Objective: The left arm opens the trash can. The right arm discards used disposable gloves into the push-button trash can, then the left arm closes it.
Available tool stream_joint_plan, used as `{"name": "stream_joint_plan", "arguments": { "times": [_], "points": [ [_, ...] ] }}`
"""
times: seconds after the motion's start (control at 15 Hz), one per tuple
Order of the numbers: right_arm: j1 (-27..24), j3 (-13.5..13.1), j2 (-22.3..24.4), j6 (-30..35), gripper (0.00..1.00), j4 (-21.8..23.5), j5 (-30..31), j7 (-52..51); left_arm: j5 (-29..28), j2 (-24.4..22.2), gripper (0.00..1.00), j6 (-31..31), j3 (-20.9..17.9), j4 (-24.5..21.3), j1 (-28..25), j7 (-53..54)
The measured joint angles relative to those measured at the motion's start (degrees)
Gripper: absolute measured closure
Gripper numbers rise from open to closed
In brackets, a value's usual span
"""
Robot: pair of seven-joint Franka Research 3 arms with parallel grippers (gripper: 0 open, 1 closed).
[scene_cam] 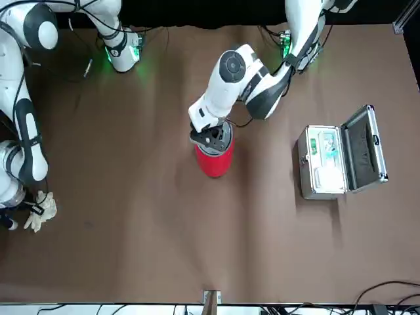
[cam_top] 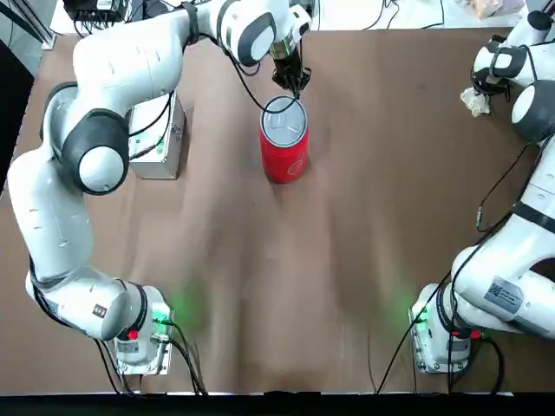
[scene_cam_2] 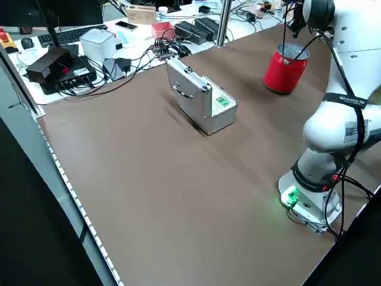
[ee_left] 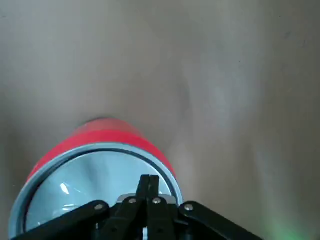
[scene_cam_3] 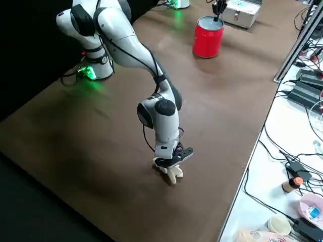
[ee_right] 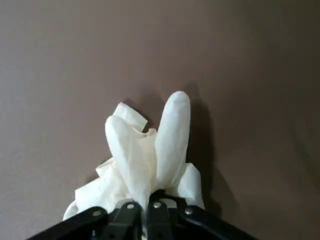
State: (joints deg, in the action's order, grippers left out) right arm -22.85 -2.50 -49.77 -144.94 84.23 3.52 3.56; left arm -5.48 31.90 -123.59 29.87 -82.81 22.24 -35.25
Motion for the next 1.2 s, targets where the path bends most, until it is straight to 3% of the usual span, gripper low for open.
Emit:
{"name": "stream_joint_plan", "arguments": {
  "times": [0.2, 0.33, 0.67, 1.0, 1.2],
  "points": [
    [0.3, 0.15, 1.21, 1.39, 0.97, -0.09, 0.03, -1.19, -1.01, 0.76, 0.99, -0.02, -0.05, 0.0, 1.07, -1.55],
    [0.37, 1.35, 3.41, 5.98, 0.97, -0.27, 0.03, -1.87, -1.12, 0.92, 0.99, 0.01, -0.05, -0.04, 1.24, -2.1],
    [0.85, 5.36, 12.61, 20.69, 0.97, -0.82, 0.03, -2.3, -1.16, 0.99, 0.99, 0.75, -0.06, -0.72, 1.31, -3.28],
    [2.24, 9.82, 22.36, 39.25, 0.97, -1.17, 0.0, -9.75, -1.18, 0.99, 0.99, 1.0, -0.06, -1.66, 2.01, -3.46],
    [3.62, 13.46, 26.79, 45.18, 0.97, -1.22, -0.37, -9.85, -2.09, 1.12, 0.99, 1.18, -0.11, -2.12, 2.0, -4.24]
  ]
}}
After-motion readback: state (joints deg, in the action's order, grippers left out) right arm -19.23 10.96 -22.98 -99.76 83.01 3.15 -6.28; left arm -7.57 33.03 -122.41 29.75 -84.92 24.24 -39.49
